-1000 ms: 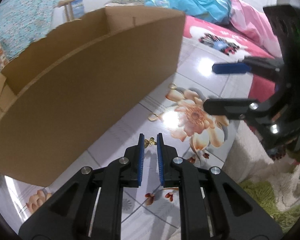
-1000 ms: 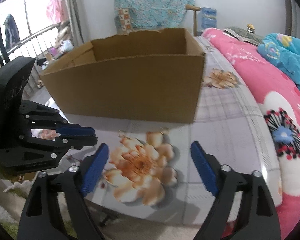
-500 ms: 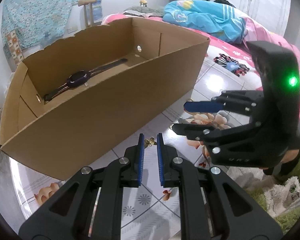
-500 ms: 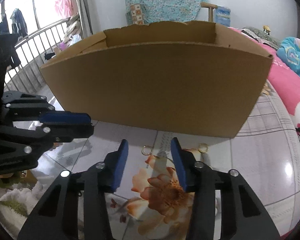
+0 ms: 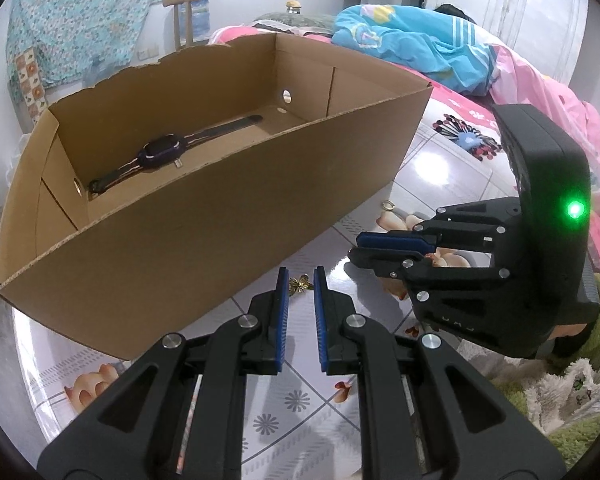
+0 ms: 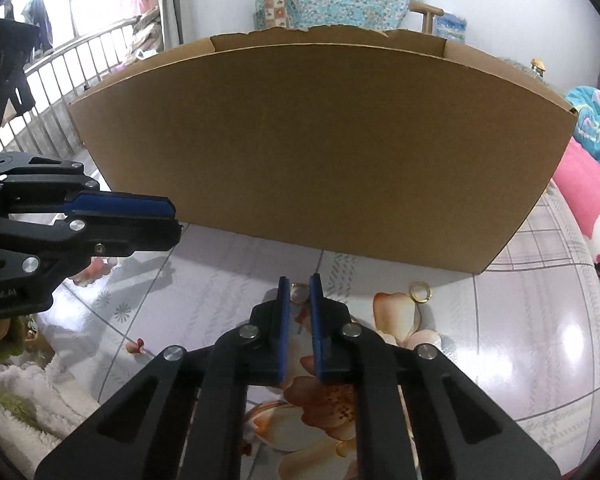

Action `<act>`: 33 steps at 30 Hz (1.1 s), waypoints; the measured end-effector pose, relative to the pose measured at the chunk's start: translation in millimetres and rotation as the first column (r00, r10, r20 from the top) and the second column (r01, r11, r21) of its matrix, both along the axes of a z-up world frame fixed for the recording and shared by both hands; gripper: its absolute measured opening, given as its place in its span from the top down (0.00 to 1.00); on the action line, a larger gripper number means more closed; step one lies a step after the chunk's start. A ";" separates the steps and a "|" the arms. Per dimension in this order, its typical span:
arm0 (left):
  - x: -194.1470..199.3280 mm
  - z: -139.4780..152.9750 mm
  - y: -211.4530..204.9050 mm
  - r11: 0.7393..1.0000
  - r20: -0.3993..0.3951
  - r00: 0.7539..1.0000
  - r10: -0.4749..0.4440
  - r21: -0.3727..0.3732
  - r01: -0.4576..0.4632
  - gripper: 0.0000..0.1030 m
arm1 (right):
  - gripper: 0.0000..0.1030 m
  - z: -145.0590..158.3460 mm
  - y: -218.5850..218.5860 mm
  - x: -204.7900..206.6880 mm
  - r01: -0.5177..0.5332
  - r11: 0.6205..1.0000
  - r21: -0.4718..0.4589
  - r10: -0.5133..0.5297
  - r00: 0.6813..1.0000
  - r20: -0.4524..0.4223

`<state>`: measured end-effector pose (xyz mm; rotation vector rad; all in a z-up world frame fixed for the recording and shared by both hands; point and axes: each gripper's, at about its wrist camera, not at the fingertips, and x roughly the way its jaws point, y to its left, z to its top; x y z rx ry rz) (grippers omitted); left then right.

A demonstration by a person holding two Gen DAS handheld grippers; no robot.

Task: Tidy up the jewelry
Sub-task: 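Close the right gripper on a small gold ring while the left gripper holds the charm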

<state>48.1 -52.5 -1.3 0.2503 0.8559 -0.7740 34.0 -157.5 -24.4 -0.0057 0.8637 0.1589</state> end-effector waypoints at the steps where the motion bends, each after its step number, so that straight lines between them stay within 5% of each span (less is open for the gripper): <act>1: 0.2 0.0 0.5 1.000 -0.001 1.000 0.001 -0.001 -0.001 0.89 | 0.90 0.1 -1.4 0.9 0.000 1.000 0.001 0.000 1.000 0.000; 20: -9.1 5.7 6.0 1.000 0.018 1.000 0.009 -0.010 -0.008 0.89 | 0.95 11.8 -5.1 -11.3 0.002 0.999 0.043 -0.002 1.000 0.002; 33: -10.7 7.2 11.3 0.999 0.021 0.999 0.027 -0.024 -0.026 0.89 | 0.95 3.9 -0.5 4.9 -0.033 0.999 -0.041 0.032 0.998 -0.045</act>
